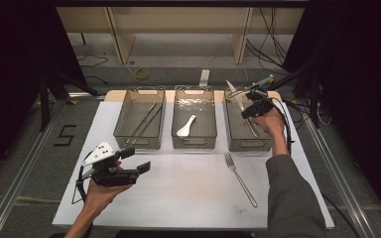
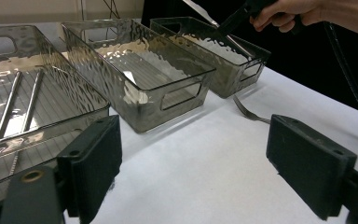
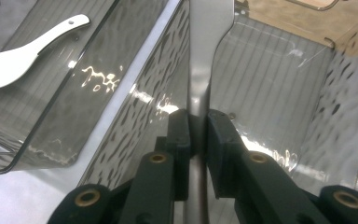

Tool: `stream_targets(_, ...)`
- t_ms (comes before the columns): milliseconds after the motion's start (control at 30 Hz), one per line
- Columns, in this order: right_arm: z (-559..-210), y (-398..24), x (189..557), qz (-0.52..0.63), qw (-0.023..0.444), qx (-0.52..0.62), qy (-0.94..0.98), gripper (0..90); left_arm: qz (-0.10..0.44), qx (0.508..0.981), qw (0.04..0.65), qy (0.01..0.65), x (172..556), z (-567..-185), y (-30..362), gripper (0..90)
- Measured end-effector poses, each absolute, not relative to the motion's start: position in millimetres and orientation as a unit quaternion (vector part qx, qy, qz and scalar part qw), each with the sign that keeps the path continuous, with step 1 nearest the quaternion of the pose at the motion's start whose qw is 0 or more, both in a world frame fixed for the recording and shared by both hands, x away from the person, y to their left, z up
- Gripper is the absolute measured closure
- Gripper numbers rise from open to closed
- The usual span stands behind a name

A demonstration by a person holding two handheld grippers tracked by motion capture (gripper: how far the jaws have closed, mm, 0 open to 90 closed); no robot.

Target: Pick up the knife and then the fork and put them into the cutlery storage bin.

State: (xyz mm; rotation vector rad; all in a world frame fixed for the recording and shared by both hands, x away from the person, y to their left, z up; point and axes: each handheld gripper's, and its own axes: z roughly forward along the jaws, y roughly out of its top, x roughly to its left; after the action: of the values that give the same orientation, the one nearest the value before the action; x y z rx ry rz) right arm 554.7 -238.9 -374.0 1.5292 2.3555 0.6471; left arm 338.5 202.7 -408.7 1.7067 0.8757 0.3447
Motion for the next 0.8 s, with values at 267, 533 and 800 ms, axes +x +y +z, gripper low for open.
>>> stream_targets(267, -387.6, -239.2, 555.2, 0.223, 0.124, 0.537, 0.804, 80.9, 0.148, 0.724, 0.562, 0.373, 337.9, -408.8, 203.6, 17.8)
stream_targets(533, -393.3, -239.6, 555.6, 0.219, 0.121, 0.548, 0.798, 80.9, 0.148, 0.724, 0.561, 0.373, 337.9, -408.8, 203.6, 17.8)
stream_targets(800, -400.3, -241.8, 556.0, 0.215, 0.117, 0.557, 0.793, 80.7, 0.149, 0.723, 0.562, 0.373, 337.7, -408.7, 204.1, 17.8)
